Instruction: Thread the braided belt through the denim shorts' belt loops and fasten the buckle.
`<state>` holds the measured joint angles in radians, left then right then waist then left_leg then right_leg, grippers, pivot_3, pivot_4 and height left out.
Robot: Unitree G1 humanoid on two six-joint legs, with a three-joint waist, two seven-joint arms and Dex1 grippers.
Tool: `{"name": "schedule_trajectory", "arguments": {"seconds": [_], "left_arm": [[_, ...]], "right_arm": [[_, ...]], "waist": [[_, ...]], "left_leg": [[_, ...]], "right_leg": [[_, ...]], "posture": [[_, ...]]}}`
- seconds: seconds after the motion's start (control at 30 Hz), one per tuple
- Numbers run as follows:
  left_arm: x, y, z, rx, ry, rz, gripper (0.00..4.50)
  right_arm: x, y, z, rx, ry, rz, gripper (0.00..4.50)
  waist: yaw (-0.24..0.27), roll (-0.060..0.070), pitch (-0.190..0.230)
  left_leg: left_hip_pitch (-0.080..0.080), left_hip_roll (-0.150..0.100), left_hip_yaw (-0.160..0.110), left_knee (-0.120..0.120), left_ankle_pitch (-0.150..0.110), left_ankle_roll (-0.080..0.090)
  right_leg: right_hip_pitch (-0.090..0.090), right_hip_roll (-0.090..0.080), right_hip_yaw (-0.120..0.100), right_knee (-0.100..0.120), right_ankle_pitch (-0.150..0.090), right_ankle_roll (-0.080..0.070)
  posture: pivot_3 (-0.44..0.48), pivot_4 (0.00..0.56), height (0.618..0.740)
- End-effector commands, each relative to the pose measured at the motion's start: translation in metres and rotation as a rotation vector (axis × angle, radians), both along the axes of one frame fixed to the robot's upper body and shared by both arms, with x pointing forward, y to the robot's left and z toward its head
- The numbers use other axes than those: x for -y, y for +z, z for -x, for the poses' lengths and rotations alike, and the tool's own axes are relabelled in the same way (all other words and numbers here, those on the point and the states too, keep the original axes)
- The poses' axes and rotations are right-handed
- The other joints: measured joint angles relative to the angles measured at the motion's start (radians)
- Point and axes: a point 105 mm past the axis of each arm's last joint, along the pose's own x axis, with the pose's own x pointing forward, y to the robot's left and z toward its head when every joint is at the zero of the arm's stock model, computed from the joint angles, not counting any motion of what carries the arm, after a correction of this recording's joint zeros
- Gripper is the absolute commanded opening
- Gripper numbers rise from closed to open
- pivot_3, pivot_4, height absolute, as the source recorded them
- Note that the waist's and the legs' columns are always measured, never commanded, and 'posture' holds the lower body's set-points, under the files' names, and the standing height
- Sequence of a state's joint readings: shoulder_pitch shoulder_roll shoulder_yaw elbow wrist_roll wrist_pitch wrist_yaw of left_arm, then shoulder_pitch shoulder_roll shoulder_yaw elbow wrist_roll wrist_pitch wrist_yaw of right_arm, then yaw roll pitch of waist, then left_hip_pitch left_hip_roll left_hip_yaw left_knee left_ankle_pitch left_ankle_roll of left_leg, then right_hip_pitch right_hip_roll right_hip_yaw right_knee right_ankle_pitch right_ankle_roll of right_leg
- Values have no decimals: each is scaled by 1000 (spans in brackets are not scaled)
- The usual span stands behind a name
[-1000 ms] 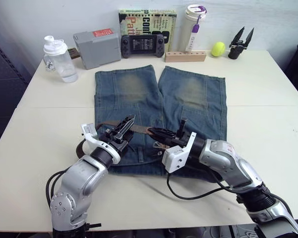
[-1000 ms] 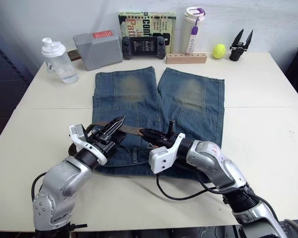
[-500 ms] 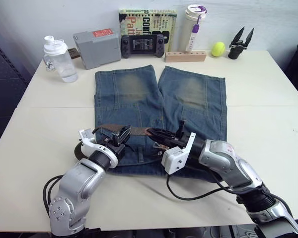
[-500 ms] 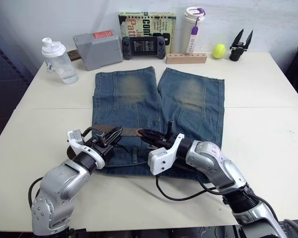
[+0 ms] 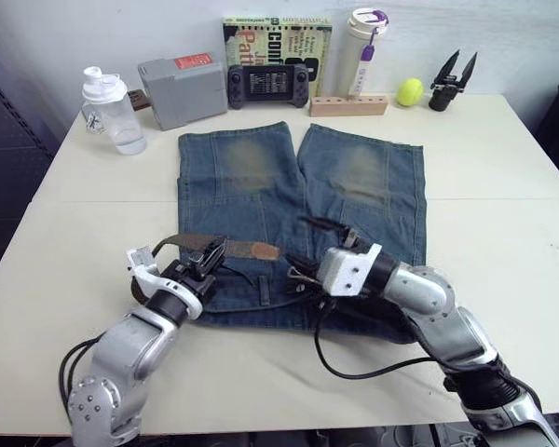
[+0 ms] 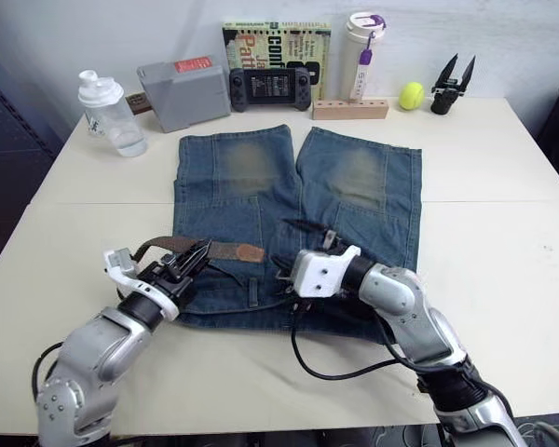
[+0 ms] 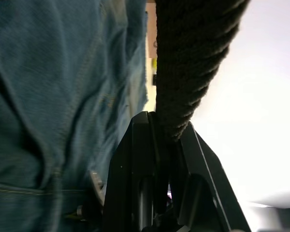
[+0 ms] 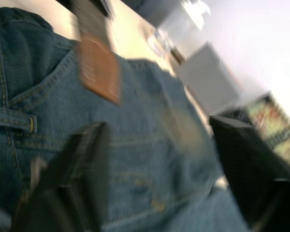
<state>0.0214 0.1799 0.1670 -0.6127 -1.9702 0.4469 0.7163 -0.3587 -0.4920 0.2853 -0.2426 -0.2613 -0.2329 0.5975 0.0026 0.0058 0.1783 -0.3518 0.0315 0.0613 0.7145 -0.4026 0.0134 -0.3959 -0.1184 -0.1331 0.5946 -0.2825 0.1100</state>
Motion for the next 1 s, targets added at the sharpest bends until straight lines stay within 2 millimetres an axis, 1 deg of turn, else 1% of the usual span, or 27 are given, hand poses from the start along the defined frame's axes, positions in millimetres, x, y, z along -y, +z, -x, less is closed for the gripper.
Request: {"name": "schedule_trajectory", "arguments": {"seconds": [0.03,0.17,0.27,0.3,0.4,0.47,0.53,0.67,0.83,1.0], "left_arm": [[-24,-8,17,31,-12,-233,0],[-32,-17,23,7,8,-304,0],[-27,-23,25,25,-33,-427,0],[-27,-25,24,25,-32,-461,0],[-29,-29,22,26,-12,-510,0],[-26,-34,21,27,-29,-544,0],[-22,-38,21,26,-43,-550,0],[-14,-45,16,21,-57,-542,0],[-3,-48,5,35,-77,-517,0],[4,-54,-3,44,-109,-547,0]], "right_arm": [[41,21,-9,-183,-89,-149,4448],[54,25,-13,-239,-124,-195,4448],[54,25,-8,-329,-97,-241,4448],[52,25,-5,-355,-79,-249,4448],[49,20,8,-506,-19,-280,4448],[50,11,18,-622,15,-258,4448],[52,7,24,-676,20,-243,4448],[54,4,31,-713,15,-234,4448],[57,3,34,-738,-14,-245,4448],[58,5,37,-738,-29,-249,4448]], "waist": [[0,0,0],[0,3,2],[-1,4,2],[-1,4,2],[2,6,3],[1,7,4],[1,7,4],[4,8,5],[11,8,5],[21,8,5]], "left_leg": [[0,0,0,0,0,0],[0,0,0,0,0,0],[0,0,0,-1,0,0],[0,0,1,-1,0,0],[0,0,0,-1,0,0],[0,0,1,-1,0,0],[0,0,1,-2,0,0],[0,0,1,-2,0,0],[0,-1,2,-2,0,-1],[0,-1,3,-2,0,-1]], "right_leg": [[0,0,0,0,0,0],[0,0,0,0,0,0],[0,0,0,0,0,0],[0,0,0,-1,0,0],[0,0,0,0,0,0],[0,0,0,0,0,0],[-1,0,1,0,0,0],[-1,0,1,0,0,0],[-1,0,1,0,0,0],[-1,0,2,0,0,0]], "posture": [[0,150,731],[0,150,731],[0,150,731],[0,150,731],[0,150,731],[0,150,731],[0,150,731],[0,150,731],[0,150,731],[0,150,731]]}}
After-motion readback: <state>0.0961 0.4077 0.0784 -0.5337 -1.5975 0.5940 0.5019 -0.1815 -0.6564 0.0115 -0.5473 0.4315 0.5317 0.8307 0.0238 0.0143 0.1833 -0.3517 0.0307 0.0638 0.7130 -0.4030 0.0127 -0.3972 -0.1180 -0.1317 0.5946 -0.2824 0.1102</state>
